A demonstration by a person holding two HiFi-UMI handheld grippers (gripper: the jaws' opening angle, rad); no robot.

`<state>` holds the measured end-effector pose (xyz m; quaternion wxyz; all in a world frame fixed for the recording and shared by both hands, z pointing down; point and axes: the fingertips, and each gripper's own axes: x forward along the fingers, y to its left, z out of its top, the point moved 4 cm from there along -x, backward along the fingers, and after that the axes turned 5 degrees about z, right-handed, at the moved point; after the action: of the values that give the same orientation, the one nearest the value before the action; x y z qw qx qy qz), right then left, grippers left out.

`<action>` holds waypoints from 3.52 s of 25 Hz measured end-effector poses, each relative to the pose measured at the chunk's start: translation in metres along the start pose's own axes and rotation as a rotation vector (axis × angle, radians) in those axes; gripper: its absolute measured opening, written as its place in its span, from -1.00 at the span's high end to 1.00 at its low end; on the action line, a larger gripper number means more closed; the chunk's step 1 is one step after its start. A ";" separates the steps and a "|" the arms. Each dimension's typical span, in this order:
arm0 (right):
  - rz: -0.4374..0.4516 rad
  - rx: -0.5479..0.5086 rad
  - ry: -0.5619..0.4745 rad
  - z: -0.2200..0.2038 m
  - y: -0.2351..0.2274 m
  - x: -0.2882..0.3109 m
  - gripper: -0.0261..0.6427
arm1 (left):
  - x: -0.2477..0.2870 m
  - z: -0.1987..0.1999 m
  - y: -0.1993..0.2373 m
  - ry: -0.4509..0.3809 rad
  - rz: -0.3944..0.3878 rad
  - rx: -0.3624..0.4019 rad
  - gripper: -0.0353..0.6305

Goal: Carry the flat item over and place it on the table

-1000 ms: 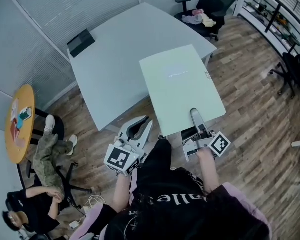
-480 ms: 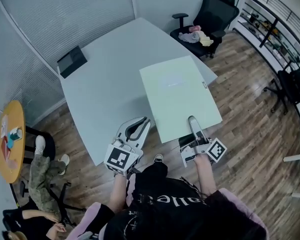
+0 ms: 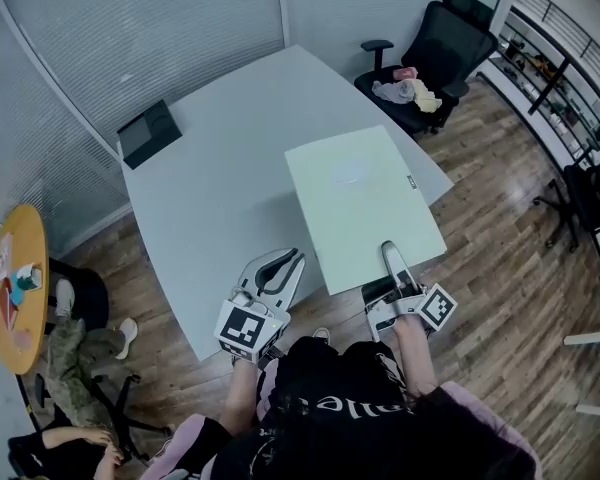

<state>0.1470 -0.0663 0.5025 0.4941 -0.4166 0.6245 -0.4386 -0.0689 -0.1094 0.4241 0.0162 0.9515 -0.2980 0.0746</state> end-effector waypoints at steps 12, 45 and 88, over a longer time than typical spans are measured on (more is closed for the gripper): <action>-0.034 0.043 0.096 0.008 -0.032 0.057 -0.02 | 0.010 -0.013 0.033 0.023 0.112 -0.055 0.71; -0.308 0.158 0.367 0.069 -0.247 0.339 -0.01 | 0.090 -0.009 0.122 0.118 0.562 -0.133 0.71; -0.769 0.144 0.575 0.085 -0.279 0.344 -0.37 | 0.070 -0.018 0.096 0.091 0.667 -0.189 0.71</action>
<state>0.1977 -0.4801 0.6724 0.1312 -0.4439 0.5043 -0.7289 -0.0692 -0.2269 0.4517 0.0920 0.7918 -0.5970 0.0901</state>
